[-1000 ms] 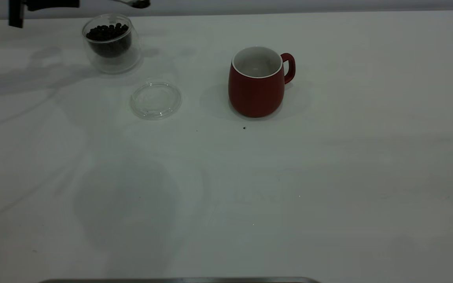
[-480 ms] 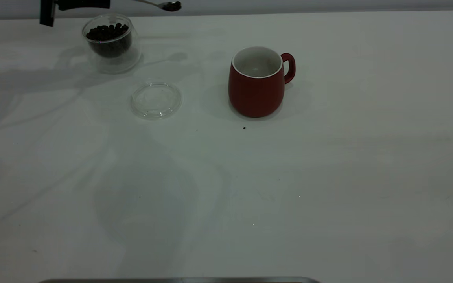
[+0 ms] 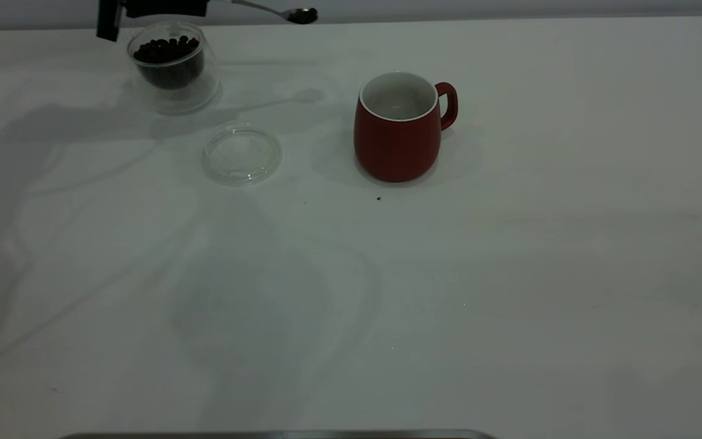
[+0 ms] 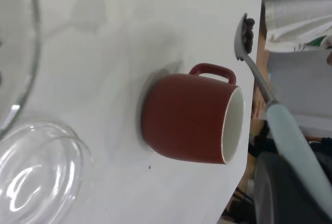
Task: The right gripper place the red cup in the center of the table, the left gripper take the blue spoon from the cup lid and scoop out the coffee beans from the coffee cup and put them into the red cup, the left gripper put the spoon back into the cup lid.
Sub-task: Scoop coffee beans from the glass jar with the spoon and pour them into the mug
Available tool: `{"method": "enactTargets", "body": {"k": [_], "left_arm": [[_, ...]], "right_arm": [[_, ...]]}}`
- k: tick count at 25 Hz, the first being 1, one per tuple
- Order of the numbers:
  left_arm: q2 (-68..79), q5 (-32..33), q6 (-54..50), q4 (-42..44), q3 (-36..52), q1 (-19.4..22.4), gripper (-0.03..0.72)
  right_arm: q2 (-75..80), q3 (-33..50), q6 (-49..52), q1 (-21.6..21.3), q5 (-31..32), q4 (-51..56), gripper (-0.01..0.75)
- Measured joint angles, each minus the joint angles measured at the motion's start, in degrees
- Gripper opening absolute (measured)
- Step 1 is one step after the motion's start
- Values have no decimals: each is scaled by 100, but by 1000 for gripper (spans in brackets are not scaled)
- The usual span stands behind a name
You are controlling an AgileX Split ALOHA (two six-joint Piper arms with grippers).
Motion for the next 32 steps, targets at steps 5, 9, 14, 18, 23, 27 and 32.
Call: {"method": "enactTargets", "body": {"k": [5,9,14,18,23,27,32], "left_arm": [[0,0,-12,0,0,-187,122],[0,0,-7,0,0,-277,122],[0,0,-7,-2,0,-417,122],[0,0,-7,-2,0,-542,122],[0,0,-7,-2,0,-700,122],[0,0,-7,10,0,-810,122],[0,0,-7,234,0,-864,122]], "right_arm": [[0,0,0,0,0,0,550],[0,0,0,0,0,0,550],[0,0,0,0,0,0,550],[0,0,0,0,0,0,550],[0,0,0,0,0,0,550],[0,0,0,0,0,0,550],[0,0,0,0,0,0,550]]}}
